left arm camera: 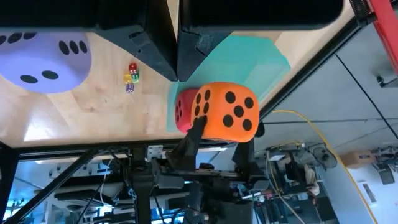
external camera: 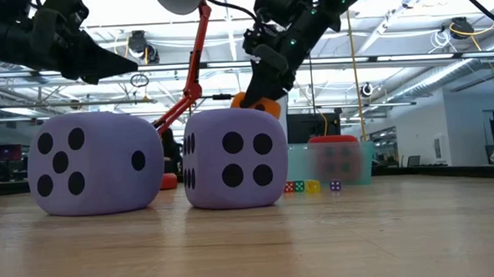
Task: Pick & Place Dice
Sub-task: Put the large orange dice into the bin
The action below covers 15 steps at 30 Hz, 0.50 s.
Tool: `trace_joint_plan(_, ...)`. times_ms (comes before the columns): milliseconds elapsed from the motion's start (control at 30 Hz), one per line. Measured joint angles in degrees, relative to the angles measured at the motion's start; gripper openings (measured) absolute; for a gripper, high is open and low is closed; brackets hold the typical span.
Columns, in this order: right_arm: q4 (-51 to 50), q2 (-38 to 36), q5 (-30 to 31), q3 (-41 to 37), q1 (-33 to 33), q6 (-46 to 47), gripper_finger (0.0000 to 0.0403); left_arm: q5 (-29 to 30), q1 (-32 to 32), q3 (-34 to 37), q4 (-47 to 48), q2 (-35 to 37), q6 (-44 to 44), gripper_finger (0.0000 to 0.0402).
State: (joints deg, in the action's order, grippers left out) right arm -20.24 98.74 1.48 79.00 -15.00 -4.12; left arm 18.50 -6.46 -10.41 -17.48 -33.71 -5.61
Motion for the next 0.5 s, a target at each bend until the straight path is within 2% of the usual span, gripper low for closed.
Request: trace_joint_plan(500, -0.3, 0.0, 0.0, 0.0, 0.5, 0.1, 0.0395, -0.1, 0.0, 0.0, 0.2, 0.0, -0.2, 0.0017)
